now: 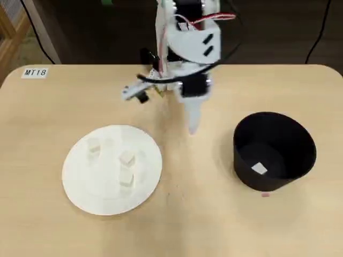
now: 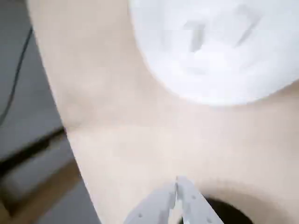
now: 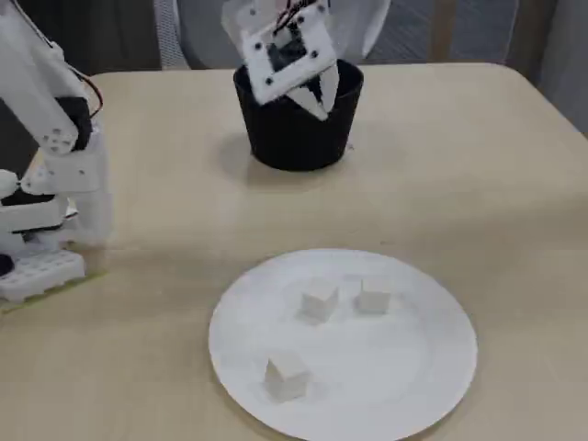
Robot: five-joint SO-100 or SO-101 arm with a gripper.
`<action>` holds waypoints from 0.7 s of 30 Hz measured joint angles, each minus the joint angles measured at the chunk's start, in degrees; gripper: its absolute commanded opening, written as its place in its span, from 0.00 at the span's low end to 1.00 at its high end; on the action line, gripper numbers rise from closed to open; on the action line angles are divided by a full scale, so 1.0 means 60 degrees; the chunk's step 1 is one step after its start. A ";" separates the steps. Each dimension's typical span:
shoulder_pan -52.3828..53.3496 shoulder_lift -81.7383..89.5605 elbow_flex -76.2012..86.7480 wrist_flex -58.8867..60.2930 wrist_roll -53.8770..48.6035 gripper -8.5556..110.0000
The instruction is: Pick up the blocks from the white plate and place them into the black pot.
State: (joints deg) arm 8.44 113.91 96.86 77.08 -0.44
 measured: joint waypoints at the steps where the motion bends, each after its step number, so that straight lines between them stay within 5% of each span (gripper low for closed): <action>1: 0.0703 -0.0190 -0.0088 0.0190 0.0117 0.05; 8: 0.3472 -0.1772 -0.0220 0.0894 0.1685 0.05; 21: 0.4409 -0.4277 -0.1392 0.0527 0.4277 0.05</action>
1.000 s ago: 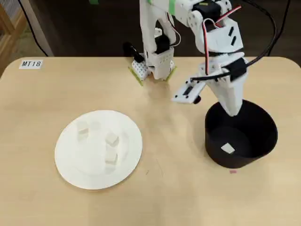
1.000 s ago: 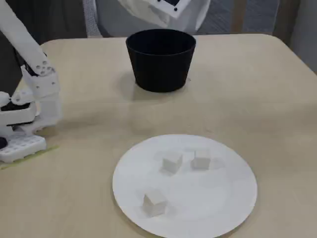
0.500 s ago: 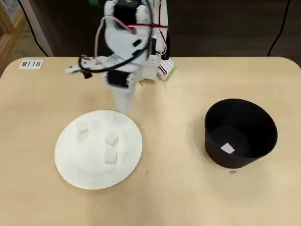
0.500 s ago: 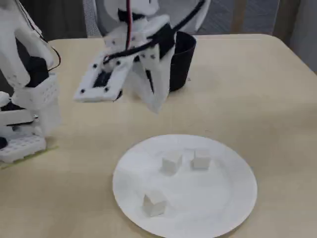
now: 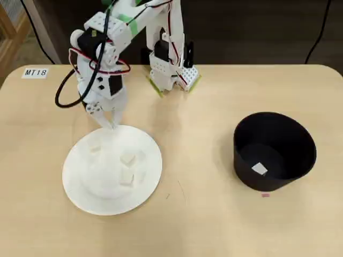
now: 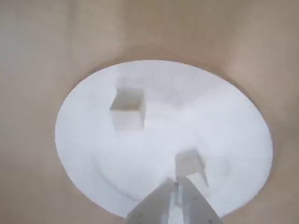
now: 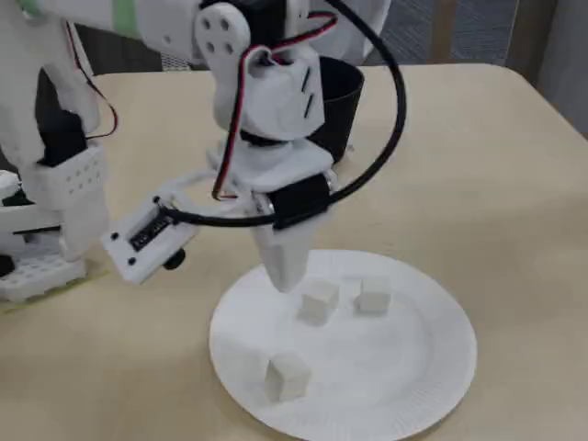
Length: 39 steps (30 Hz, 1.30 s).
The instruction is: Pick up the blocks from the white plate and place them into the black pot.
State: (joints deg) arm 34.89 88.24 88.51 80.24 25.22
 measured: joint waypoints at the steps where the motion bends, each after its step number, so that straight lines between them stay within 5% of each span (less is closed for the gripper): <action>1: 0.0088 -0.0161 -0.0088 -0.0029 0.0015 0.05; 6: 0.0425 -0.1040 -0.0601 -0.0044 -0.0396 0.27; 11: 0.0366 -0.1436 -0.0747 0.0073 -0.1187 0.36; 39: 0.1011 -0.2520 -0.0791 0.0029 -0.3237 0.29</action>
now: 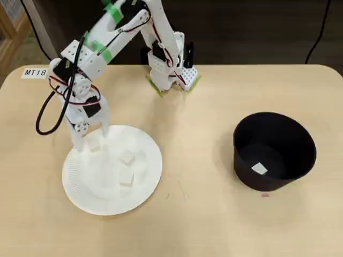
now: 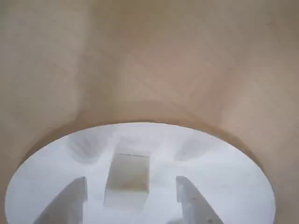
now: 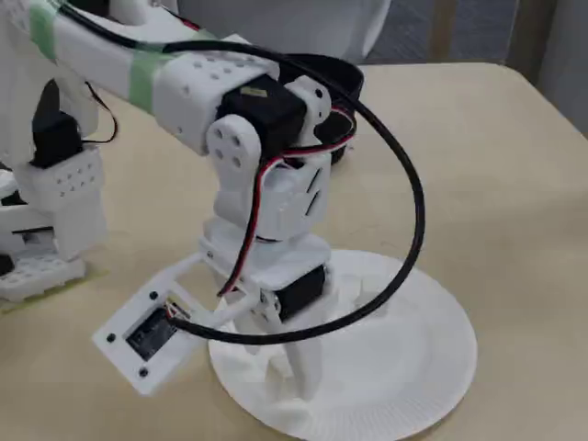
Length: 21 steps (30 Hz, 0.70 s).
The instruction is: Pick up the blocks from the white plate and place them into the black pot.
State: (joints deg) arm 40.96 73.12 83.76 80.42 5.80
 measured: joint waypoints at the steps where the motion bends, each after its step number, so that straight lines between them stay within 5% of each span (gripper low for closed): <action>1: 0.0000 -0.0015 0.0000 -0.0044 -0.0044 0.29; 10: 0.0000 -0.0190 -0.0015 -0.0601 -0.0044 0.05; 21: -0.0308 0.0088 -0.0117 -0.1685 -0.0234 0.05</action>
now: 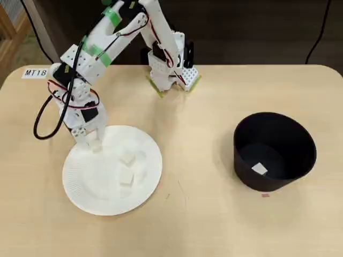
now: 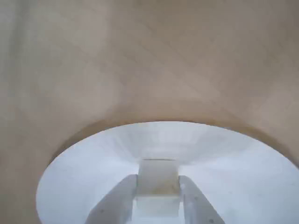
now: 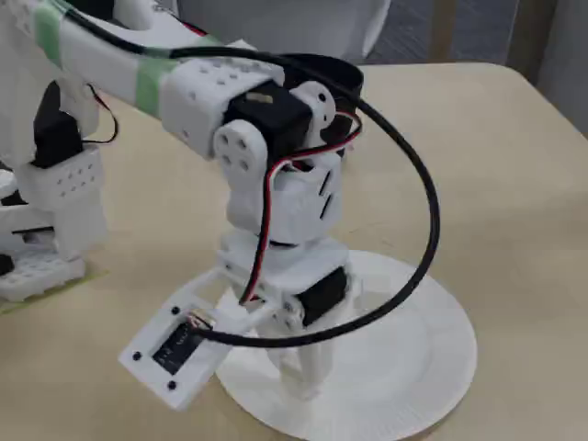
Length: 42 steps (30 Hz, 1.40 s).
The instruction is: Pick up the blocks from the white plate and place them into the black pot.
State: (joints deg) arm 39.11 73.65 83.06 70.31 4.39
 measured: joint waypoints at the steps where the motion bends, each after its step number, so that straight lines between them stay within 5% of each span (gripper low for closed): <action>1: -0.0161 0.0249 0.0000 -0.0190 -0.0088 0.05; 11: -0.3384 0.3750 0.0000 -0.1377 0.0000 0.05; 22: -0.9507 0.6372 0.0967 -0.1846 0.0674 0.05; 27: -1.1865 0.6958 0.3091 -0.3618 0.0601 0.05; 39: -1.2275 0.7822 0.7046 -0.6694 0.0132 0.05; 42: -1.2070 0.7983 0.7090 -0.6709 0.0015 0.25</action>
State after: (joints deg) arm -33.31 121.55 125.60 30.06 4.48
